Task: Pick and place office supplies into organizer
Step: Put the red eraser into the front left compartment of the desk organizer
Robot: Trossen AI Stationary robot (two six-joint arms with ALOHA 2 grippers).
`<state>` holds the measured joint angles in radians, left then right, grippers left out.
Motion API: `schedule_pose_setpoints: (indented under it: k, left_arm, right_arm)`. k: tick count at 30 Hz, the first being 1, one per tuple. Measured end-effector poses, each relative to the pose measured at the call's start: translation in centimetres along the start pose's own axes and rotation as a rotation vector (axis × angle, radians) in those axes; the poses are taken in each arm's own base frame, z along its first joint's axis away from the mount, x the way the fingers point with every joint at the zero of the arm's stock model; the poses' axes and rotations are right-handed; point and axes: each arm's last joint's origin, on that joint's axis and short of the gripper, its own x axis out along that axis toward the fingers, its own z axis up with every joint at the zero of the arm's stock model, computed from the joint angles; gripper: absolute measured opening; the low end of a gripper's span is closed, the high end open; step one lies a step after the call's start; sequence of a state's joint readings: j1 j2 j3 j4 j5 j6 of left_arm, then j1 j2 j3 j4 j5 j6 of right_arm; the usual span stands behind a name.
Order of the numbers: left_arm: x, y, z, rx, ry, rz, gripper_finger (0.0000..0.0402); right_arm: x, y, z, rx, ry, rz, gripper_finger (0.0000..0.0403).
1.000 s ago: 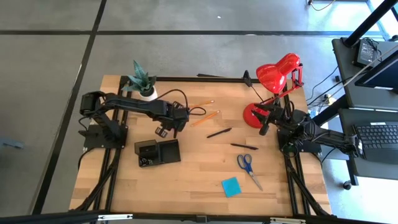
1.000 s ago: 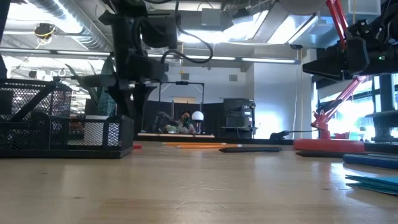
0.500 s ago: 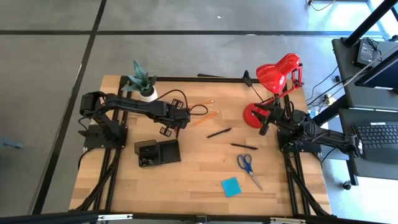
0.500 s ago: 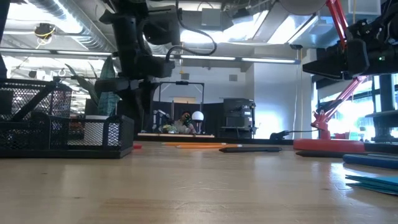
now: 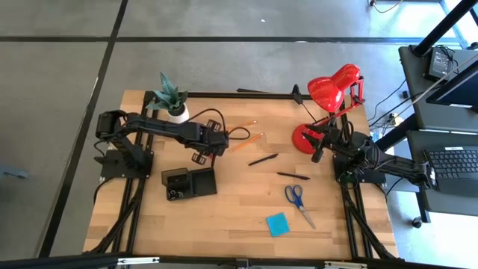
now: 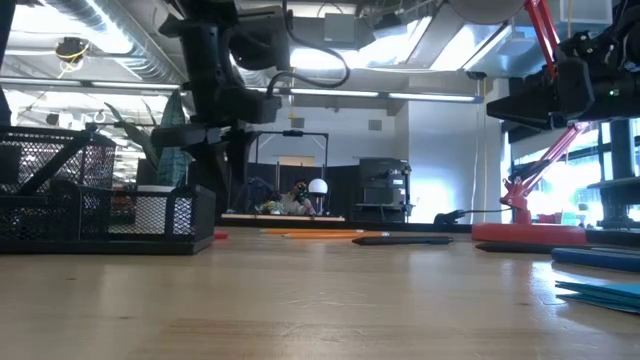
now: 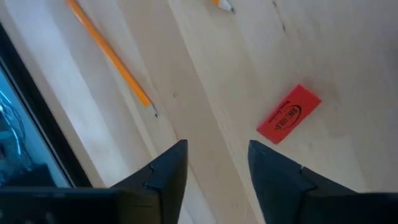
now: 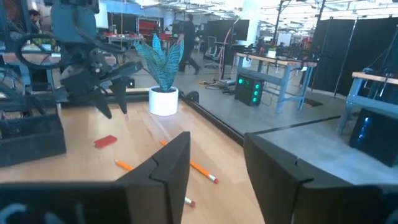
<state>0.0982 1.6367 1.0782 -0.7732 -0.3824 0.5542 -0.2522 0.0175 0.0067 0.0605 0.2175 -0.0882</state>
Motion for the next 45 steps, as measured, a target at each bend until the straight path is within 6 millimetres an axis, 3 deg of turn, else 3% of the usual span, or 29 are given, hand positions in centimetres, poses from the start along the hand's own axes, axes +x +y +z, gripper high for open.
schedule_pose_setpoints:
  k: [9,16,24,36,45]
  left_arm:
    - [-0.1,-0.1,0.2,-0.017,-0.015,-0.003,0.0216]
    - [-0.1,-0.1,0.3,-0.083,-0.036,-0.013,0.0212]
    - [-0.1,-0.6,0.3,-0.04,-0.12,-0.215,0.0212]
    - [-0.1,-0.7,0.4,0.045,-0.166,-0.265,0.0211]
    - [1.3,0.3,-1.3,0.131,-0.172,-0.313,0.0211]
  right_arm:
    - [0.0,0.0,0.0,0.001,0.0,0.0,0.0154]
    - [0.0,0.0,0.0,0.001,0.0,0.0,0.0154]
    - [0.0,0.0,0.0,0.001,0.0,0.0,0.0154]
    - [0.0,0.0,0.0,-0.007,0.0,-0.001,0.0154]
    - [0.0,0.0,0.0,-0.024,0.0,-0.001,0.0154]
